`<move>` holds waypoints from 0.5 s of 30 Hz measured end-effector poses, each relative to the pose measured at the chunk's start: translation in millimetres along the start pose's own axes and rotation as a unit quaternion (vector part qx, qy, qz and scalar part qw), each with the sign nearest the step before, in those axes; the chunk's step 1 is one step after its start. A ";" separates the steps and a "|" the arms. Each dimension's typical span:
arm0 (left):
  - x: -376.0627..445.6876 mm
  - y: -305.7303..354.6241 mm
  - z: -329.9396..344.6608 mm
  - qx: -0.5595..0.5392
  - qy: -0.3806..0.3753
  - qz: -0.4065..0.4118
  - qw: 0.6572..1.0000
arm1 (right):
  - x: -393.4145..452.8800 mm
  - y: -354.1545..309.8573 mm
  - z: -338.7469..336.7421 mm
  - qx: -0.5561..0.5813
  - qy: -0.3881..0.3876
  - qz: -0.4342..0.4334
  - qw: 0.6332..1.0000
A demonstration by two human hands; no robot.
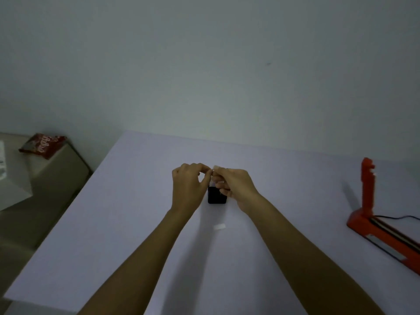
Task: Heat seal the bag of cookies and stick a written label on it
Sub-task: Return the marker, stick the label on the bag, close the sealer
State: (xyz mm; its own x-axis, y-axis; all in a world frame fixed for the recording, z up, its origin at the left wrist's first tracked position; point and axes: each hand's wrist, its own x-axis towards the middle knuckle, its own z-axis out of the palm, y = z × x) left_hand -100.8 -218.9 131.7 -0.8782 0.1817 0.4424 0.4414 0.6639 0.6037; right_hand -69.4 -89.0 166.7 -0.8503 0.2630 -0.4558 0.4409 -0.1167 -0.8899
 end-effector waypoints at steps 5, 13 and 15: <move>1.9 23.2 -0.1 0.006 -0.003 0.087 0.996 | -11.7 -8.2 -17.5 0.042 0.027 -0.025 0.998; 1.2 60.9 29.6 -0.180 -0.050 -0.030 0.982 | -22.8 -0.2 -78.9 0.036 0.082 -0.045 0.995; 2.1 69.1 42.7 -0.223 -0.084 -0.080 0.968 | -23.1 3.3 -98.7 0.026 0.092 -0.048 0.994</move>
State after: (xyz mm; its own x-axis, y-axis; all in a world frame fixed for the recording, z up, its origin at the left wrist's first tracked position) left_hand -80.0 -141.7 146.0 -0.9429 0.2434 0.2275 0.2997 0.3214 0.8983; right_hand -20.0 -1.0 175.9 -0.8184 0.4463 -0.3621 0.3409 -0.1304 -0.9310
